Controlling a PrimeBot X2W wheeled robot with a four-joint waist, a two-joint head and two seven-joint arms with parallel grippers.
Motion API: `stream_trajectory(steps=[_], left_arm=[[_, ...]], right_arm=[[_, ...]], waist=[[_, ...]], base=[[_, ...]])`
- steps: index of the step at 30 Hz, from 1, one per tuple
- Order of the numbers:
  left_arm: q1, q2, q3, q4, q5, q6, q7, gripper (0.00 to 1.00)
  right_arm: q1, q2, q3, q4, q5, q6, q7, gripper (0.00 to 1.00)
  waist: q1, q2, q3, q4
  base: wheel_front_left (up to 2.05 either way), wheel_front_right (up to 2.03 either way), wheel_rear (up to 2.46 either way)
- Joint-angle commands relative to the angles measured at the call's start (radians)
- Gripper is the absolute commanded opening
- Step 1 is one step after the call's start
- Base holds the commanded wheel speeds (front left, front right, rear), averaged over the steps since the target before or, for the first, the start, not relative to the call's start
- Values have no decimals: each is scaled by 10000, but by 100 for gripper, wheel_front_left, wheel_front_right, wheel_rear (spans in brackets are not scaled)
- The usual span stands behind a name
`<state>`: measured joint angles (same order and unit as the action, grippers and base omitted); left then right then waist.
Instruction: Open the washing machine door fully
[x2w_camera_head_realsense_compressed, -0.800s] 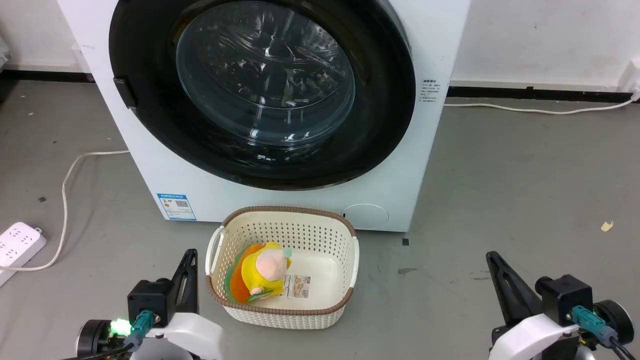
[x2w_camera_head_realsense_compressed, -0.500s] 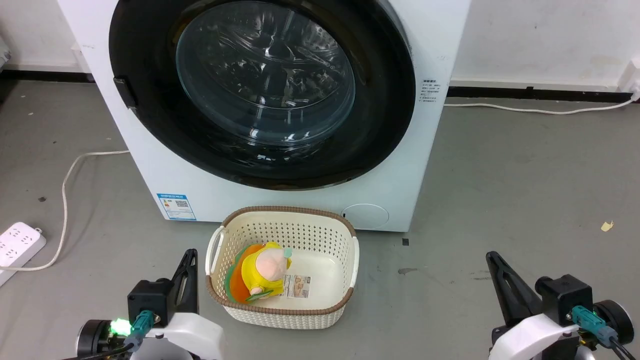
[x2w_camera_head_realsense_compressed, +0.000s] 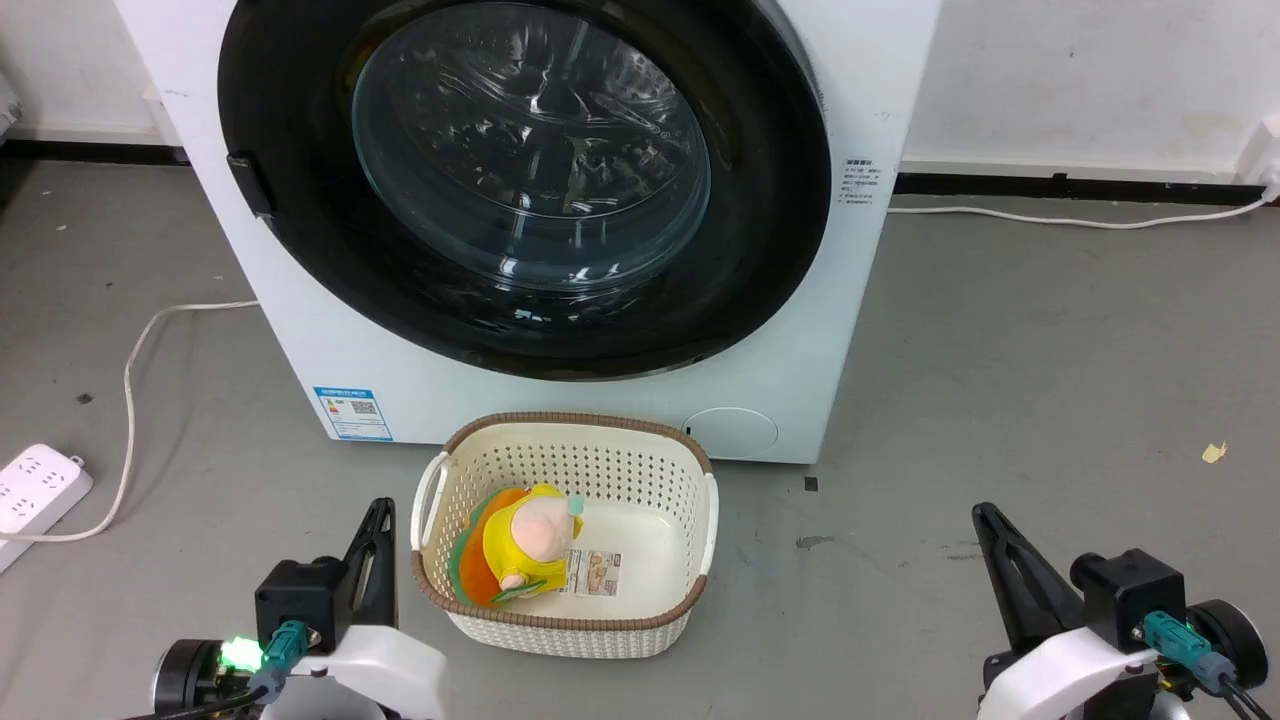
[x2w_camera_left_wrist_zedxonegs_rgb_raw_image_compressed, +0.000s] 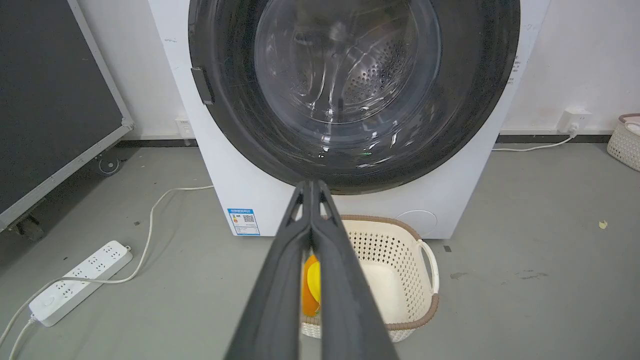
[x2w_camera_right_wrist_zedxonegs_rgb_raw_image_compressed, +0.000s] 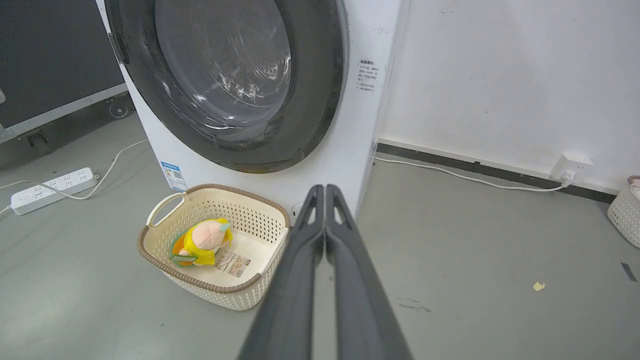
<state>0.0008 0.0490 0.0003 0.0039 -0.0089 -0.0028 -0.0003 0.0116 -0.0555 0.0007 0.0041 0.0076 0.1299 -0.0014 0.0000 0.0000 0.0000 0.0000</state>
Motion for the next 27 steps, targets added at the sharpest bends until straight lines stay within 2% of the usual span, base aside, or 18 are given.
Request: stream_trajectory(steps=[1,12,13,27], left_arm=[[-8,12,-3,-39,89,28,3,0],[-8,12,-3,-39,89,28,3,0],[0,0,-2,2,-6,0,0,100],[-18,-1,-141,31,-27,68,-190,100]], right_arm=[[-116,53,-7,-41,-76,8,14,0],[-116,53,-7,-41,-76,8,14,0],[3,-2,0,0,6,0,0,100],[-10,2,-93,32,220,1,-189,100]], waist=[[0,0,0,0],[0,0,0,0],[0,0,0,0],[0,0,-6,-13]], base=[[0,0,0],[0,0,0],[0,0,0],[0,0,0]])
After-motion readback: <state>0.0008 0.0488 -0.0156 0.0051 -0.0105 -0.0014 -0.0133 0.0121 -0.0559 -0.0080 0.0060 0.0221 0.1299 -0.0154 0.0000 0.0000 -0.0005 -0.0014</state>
